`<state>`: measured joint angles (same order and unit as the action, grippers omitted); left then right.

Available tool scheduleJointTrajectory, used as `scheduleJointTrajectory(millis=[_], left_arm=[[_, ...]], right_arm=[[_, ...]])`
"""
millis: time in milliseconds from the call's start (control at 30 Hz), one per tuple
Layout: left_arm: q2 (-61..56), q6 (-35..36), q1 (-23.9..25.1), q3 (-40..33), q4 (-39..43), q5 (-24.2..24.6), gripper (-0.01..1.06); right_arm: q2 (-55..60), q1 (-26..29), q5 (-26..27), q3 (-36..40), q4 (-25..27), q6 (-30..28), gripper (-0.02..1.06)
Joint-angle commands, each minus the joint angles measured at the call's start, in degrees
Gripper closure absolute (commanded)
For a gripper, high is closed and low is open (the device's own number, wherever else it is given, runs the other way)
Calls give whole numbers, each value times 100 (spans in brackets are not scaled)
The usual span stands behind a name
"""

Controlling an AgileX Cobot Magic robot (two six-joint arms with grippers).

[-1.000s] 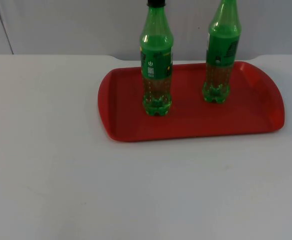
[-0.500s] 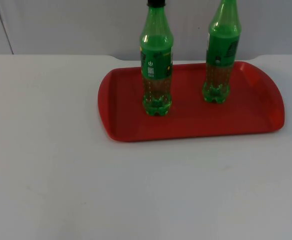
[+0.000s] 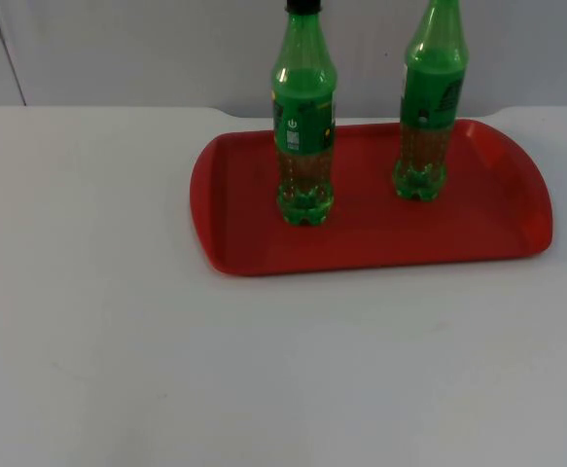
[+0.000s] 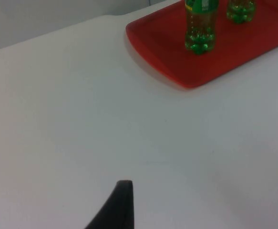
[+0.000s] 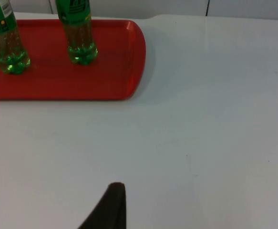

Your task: Place the bottle upright on the tray.

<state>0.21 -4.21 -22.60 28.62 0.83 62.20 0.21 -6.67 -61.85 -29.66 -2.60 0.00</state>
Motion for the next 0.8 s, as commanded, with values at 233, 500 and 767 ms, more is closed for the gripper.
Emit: scheduleJointTrajectory(millis=[233, 500, 767], left_arm=[[-21, 3, 442, -30, -26, -71, 1], [-21, 3, 1222, -30, -26, -71, 1], [-21, 3, 1896, -30, -26, -71, 1]], right_arm=[[-21, 30, 5, 12, 18, -78, -1], [-21, 30, 5, 12, 18, -78, -1], [-21, 30, 5, 12, 18, -78, -1]])
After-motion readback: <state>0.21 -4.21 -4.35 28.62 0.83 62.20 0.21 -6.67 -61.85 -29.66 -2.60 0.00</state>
